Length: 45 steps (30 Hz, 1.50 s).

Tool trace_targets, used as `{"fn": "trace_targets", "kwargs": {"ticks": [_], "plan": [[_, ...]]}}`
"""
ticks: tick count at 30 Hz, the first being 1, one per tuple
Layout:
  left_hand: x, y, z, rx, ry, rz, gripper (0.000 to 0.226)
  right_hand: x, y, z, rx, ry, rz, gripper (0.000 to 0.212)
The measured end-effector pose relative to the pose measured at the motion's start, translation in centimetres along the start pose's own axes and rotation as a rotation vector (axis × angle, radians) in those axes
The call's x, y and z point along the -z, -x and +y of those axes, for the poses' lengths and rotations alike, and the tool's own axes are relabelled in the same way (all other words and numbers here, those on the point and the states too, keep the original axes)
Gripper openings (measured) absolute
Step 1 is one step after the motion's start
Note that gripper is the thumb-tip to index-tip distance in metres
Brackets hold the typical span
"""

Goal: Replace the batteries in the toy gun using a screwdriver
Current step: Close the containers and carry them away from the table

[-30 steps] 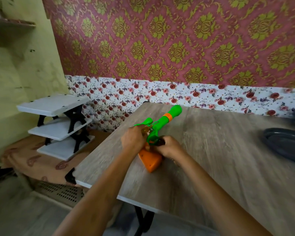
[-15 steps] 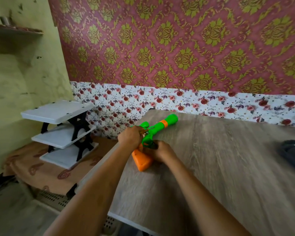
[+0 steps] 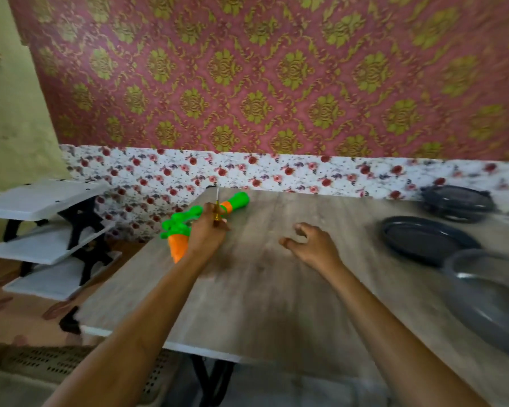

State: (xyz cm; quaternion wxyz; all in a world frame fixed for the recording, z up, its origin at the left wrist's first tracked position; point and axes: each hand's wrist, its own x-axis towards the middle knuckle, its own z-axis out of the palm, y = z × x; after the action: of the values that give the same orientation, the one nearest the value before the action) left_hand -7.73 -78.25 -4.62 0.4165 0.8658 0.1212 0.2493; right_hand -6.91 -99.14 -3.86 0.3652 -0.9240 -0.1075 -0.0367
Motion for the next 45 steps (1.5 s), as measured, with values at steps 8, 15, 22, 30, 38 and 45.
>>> {"fn": "trace_targets", "kwargs": {"ticks": [8,15,22,30,38,45], "plan": [[-13.1,7.1,11.6,-0.312,0.01,-0.312,0.013,14.4,8.6,11.5,-0.171,0.158,0.297,0.056],[-22.7,9.2,18.3,-0.563,-0.359,-0.379,0.031,21.5,15.7,20.1,-0.393,0.335,0.475,0.054],[-27.3,7.9,18.9,-0.528,-0.45,-0.486,0.033,22.1,15.9,23.6,-0.507,0.181,0.432,0.08],[-28.5,6.6,19.1,-0.584,-0.539,-0.398,0.025,20.1,16.0,24.1,-0.44,-0.185,0.557,0.063],[-19.5,3.9,23.5,-0.537,-0.116,-0.072,0.026,18.5,14.3,22.5,-0.413,-0.234,0.556,0.059],[-12.9,4.3,21.2,0.199,0.812,-0.167,0.028,14.8,12.3,19.9,-0.352,-0.331,0.539,0.068]]}}
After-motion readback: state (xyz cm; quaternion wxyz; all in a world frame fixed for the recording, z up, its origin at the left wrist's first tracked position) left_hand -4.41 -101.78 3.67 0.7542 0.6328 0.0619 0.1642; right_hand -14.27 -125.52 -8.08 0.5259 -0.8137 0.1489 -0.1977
